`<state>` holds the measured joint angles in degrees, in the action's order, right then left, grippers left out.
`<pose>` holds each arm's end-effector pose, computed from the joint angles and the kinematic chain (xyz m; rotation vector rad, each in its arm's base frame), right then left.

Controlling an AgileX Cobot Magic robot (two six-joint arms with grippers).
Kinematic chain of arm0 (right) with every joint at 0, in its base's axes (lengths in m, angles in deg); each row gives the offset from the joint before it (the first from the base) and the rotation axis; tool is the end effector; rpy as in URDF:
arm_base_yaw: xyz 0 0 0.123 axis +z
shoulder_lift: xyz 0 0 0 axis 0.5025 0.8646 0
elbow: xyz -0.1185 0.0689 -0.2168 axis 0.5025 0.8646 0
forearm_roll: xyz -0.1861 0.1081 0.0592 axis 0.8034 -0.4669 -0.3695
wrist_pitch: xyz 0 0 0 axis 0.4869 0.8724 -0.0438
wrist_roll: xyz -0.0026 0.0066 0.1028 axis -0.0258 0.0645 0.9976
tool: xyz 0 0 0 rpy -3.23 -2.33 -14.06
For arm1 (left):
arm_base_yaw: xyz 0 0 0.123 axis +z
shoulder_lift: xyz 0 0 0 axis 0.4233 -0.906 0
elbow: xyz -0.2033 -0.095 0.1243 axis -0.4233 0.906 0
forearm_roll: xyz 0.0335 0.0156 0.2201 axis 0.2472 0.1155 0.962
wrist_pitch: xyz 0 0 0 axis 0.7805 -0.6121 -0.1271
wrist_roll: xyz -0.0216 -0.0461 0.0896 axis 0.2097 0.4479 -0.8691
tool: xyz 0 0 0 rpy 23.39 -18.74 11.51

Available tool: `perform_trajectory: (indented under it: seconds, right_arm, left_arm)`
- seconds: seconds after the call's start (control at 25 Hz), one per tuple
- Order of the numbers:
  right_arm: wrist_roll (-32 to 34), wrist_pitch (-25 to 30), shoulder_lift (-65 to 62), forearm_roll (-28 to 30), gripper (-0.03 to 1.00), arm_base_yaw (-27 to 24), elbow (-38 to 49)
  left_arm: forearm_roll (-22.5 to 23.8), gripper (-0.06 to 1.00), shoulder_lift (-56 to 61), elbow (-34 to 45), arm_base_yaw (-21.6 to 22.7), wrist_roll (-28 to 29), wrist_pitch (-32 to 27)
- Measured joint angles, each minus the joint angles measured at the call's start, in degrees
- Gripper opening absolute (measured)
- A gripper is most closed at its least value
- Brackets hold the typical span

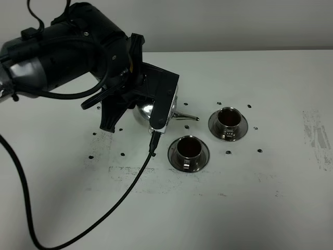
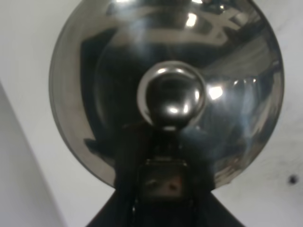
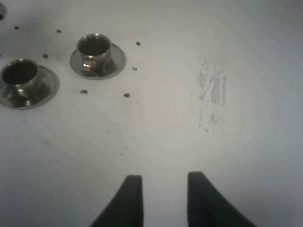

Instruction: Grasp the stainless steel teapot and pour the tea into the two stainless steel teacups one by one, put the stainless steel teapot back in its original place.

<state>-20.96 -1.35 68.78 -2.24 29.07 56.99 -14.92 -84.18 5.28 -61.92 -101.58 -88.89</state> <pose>0.0101 0.0077 0.2590 -0.0961 2.1120 0.0309 0.3069 -0.2097 0.2354 2.1989 1.5272 0.4382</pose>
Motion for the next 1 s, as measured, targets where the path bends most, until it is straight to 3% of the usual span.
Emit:
perform_trajectory:
  seconds: [0.16,0.4,0.6,0.76,1.0]
  right_arm:
    - [0.00,0.00,0.00,0.00,0.23,0.00,0.00]
    - [0.00,0.00,0.00,0.00,0.23,0.00,0.00]
    - [0.00,0.00,0.00,0.00,0.23,0.00,0.00]
    - [0.00,-0.05,0.00,0.00,0.23,0.00,0.00]
    - [0.00,-0.05,0.00,0.00,0.23,0.00,0.00]
  left_arm:
    - [-3.13,0.20,5.10,8.05,1.42,-0.63,3.60]
    - [-11.71,0.20,12.18,19.14,3.43,0.19,5.80]
    - [-19.67,0.20,14.03,25.53,4.88,6.71,10.56]
    - [-20.97,0.20,14.09,31.24,5.00,11.10,14.57]
    - [-24.37,0.20,14.09,38.47,5.11,11.96,25.26]
